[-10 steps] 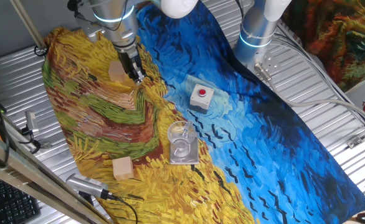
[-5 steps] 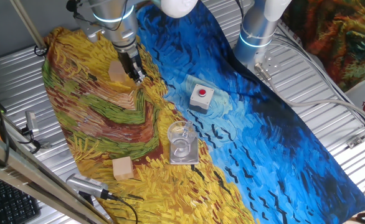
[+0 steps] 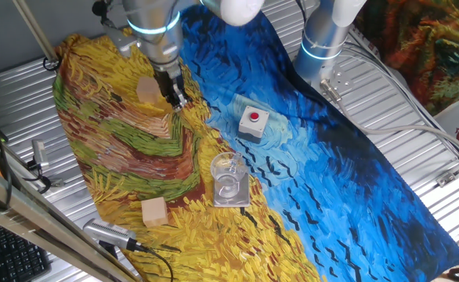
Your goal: Pick up the cup
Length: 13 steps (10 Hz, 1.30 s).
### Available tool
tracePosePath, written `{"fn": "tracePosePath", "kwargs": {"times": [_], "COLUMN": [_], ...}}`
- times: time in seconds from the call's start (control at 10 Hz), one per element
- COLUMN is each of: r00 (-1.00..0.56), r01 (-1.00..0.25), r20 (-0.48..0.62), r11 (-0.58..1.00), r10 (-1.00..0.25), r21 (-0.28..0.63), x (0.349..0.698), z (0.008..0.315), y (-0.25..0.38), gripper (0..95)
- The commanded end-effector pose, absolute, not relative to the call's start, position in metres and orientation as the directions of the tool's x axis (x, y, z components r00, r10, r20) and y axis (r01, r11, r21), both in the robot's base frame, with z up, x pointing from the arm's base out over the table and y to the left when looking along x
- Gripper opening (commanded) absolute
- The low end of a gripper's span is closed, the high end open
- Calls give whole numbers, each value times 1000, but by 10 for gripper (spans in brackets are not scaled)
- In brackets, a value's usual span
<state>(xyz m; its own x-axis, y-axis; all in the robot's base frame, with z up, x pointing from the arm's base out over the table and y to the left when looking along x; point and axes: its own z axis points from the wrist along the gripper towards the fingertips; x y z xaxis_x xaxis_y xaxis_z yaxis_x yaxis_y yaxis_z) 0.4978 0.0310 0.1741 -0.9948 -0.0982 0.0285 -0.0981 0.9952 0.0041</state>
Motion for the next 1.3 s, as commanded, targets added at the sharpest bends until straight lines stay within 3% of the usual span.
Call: {"fn": "tracePosePath", "kwargs": {"times": [0.1, 1.3], "r00": [-998, -999], "r01": [-58, -42], "r20": [32, -7], "r11": [998, 999], "r10": [-58, -42], "r21": [-11, -3], "x": [497, 487], "z": [177, 188], "y": [49, 73], "gripper": [0, 0]}}
